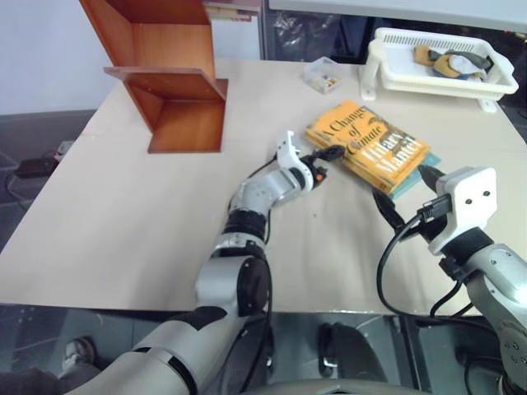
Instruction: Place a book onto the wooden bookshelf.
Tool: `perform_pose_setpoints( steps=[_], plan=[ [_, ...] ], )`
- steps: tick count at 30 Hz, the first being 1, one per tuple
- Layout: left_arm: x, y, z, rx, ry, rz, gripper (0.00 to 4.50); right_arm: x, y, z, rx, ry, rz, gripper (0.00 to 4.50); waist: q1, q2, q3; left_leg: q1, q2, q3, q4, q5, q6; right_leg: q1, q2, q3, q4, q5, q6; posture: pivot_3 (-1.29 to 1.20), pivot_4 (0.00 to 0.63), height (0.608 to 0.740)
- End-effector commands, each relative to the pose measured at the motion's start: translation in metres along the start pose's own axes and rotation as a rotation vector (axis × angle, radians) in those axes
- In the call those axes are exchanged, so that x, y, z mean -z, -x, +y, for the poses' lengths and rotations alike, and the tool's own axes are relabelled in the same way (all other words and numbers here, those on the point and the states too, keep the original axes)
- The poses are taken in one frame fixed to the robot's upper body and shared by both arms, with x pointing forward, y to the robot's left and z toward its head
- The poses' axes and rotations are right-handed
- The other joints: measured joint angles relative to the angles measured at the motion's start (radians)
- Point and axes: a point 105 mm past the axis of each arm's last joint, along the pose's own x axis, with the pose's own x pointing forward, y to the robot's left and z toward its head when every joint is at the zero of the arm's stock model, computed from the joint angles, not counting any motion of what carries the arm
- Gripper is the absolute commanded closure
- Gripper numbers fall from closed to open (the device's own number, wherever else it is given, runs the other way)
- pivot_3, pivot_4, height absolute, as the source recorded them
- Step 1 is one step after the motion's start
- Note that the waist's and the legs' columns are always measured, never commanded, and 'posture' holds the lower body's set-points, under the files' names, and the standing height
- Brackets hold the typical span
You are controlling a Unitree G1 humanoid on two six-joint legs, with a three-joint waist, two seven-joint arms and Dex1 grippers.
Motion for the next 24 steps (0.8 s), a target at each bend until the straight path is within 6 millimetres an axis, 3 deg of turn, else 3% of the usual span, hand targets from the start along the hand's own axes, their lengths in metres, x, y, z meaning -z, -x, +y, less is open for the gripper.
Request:
perform_pose_setpoints(
  steps=[1, 8, 10, 14, 20, 24],
  plan=[
    [0.009, -0.014, -0.022, 0.069, 0.057, -0.008, 0.0, -0.013, 0.004, 0.001, 0.022, 0.042, -0.06, 0.02, -0.001, 0.0, 0.0, 0.0, 0.0, 0.0, 0.0, 0.0, 0.0, 0.0, 0.0, 0.0, 0.0, 0.0, 0.0, 0.0, 0.15, 0.74],
    [0.02, -0.023, -0.024, 0.09, 0.124, -0.019, 0.0, -0.009, 0.004, 0.001, 0.049, 0.056, -0.047, 0.02, -0.002, 0.0, 0.0, 0.0, 0.0, -0.001, 0.0, 0.0, 0.0, 0.0, 0.0, 0.0, 0.0, 0.0, 0.0, 0.0, 0.15, 0.74],
    [0.023, -0.024, -0.023, 0.091, 0.146, -0.021, 0.26, -0.008, 0.005, 0.001, 0.054, 0.058, -0.044, 0.0, -0.002, 0.0, 0.0, 0.0, 0.0, -0.001, 0.0, 0.0, 0.0, 0.0, 0.0, 0.0, 0.0, 0.0, 0.0, 0.0, 0.15, 0.74],
    [0.026, -0.025, -0.019, 0.088, 0.168, -0.024, 1.57, -0.007, 0.007, 0.0, 0.062, 0.065, -0.043, 0.0, -0.002, 0.0, 0.0, 0.0, 0.0, -0.001, 0.0, 0.0, 0.0, 0.0, 0.0, 0.0, 0.0, 0.0, 0.0, 0.0, 0.15, 0.74],
    [0.022, -0.022, -0.017, 0.116, 0.211, -0.041, 4.2, -0.006, 0.009, -0.003, 0.074, 0.082, -0.039, 0.0, -0.002, 0.0, 0.0, 0.001, 0.0, -0.001, 0.0, 0.0, 0.0, 0.001, 0.0, 0.0, 0.0, 0.0, 0.0, 0.0, 0.15, 0.74],
    [0.018, -0.021, -0.019, 0.126, 0.213, -0.041, 4.5, -0.007, 0.009, -0.003, 0.075, 0.088, -0.038, 0.0, -0.003, 0.0, 0.0, 0.001, 0.0, -0.001, 0.0, 0.0, 0.0, 0.001, 0.0, 0.0, 0.0, 0.0, 0.0, 0.0, 0.15, 0.74]
  ],
)
